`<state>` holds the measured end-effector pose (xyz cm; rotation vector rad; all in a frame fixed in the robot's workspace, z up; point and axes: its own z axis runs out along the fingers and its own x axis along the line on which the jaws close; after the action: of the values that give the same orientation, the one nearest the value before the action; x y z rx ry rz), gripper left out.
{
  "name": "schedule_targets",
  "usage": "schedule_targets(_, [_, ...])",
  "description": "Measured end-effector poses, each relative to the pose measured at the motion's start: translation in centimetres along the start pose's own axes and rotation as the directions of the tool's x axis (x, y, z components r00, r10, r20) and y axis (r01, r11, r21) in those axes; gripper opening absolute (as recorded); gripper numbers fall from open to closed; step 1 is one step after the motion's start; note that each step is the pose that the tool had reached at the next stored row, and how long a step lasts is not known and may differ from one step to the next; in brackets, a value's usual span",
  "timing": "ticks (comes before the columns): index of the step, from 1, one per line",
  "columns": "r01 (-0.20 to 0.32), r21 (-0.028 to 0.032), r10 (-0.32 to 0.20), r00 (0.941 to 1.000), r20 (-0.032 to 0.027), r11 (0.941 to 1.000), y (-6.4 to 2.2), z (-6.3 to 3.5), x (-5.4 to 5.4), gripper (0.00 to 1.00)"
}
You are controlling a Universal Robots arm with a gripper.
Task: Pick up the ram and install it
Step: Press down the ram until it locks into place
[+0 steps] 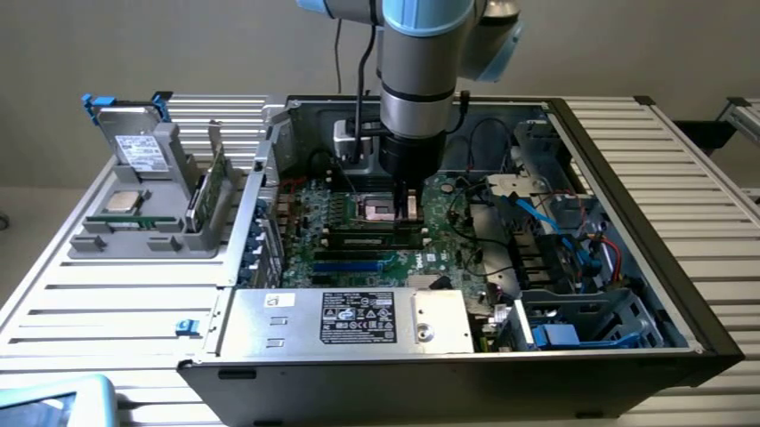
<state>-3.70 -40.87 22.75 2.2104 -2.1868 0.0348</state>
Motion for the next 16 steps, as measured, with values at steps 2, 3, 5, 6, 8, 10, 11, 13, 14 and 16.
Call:
schedule_targets(2, [0.000, 0.0002, 0.000, 1.0000, -0.0005, 1.0000, 0.00, 0.04, 0.0, 0.11])
schedule_targets(3, [0.000, 0.0002, 0.000, 1.0000, -0.0007, 1.0000, 0.00, 0.05, 0.0, 0.11])
schedule_targets(5, [0.001, 0.0001, -0.001, 1.0000, -0.0013, 1.0000, 0.00, 0.05, 0.0, 0.11])
schedule_targets(6, [0.001, 0.0001, -0.001, 1.0000, -0.0016, 1.0000, 0.00, 0.05, 0.0, 0.11])
schedule_targets(8, [0.000, 0.0005, 0.000, 1.0000, -0.0010, 1.0000, 0.06, -0.41, 0.0, 0.11])
schedule_targets(10, [0.001, 0.0002, -0.001, 1.0000, -0.0022, 1.0000, 0.27, -1.33, 0.0, 0.11])
schedule_targets(11, [0.000, 0.0001, 0.000, 1.0000, -0.0021, 1.0000, 0.51, -1.64, 0.1, 0.11])
schedule_targets(13, [0.001, 0.0002, -0.001, 1.0000, -0.0020, 1.0000, 1.20, -1.76, 0.1, 0.11])
schedule_targets(14, [0.001, 0.0002, -0.001, 1.0000, -0.0022, 1.0000, 1.51, -1.77, 0.0, 0.11])
schedule_targets(16, [0.001, 0.0001, -0.001, 1.0000, -0.0023, 1.0000, 1.80, -1.77, 0.0, 0.11])
